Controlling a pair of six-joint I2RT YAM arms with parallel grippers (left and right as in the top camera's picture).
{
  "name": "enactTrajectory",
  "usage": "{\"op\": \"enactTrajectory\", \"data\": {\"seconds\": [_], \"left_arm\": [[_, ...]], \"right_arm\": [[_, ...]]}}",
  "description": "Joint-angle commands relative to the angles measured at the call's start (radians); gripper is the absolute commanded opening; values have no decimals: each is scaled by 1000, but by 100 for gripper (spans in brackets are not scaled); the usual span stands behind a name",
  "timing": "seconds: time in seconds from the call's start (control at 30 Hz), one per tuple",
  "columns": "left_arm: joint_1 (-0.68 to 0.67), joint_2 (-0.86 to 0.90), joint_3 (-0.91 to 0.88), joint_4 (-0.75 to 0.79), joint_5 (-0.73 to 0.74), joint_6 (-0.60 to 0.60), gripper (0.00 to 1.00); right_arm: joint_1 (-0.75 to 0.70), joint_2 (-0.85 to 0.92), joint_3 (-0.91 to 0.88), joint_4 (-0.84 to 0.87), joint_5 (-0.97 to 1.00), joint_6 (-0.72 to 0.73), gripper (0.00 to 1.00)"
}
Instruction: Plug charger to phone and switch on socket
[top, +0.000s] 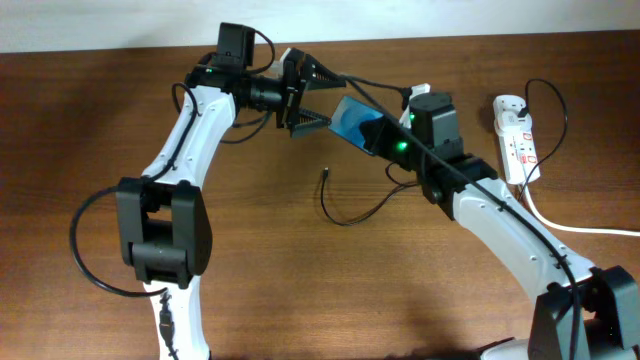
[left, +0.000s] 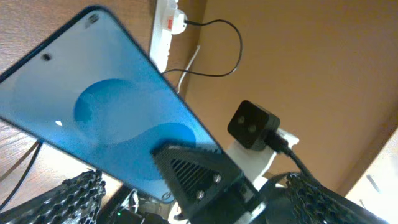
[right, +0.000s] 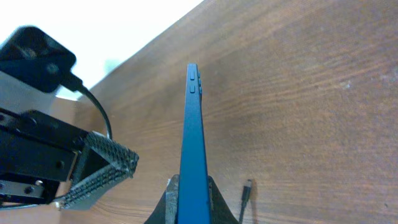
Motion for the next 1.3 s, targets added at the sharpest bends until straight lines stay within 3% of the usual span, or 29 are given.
{"op": "enactTrajectory", "data": {"seconds": [0.0, 0.1, 0.57, 0.8, 1.07, 1.17, 1.27], "left_arm": [[18, -4, 14, 11, 52, 17, 99], [18, -4, 14, 120, 107, 16, 99], [42, -4, 15, 236, 229, 8, 99], [42, -4, 15, 404, 233, -151, 99], [37, -4, 15, 404, 175, -151, 97], [20, -4, 15, 404, 129, -151, 94], [4, -4, 15, 405, 77, -151, 92]], "right_arm": [[-15, -51, 14, 29, -59, 32, 4], [-15, -82, 14, 51, -63, 43, 4], [-15, -120, 14, 167, -40, 243, 4], [-15, -119, 14, 271, -34, 379, 4], [53, -118, 14, 286, 264, 713, 4], [123, -116, 14, 294, 420, 720, 4], [154, -90, 14, 339, 417, 748, 4]]}}
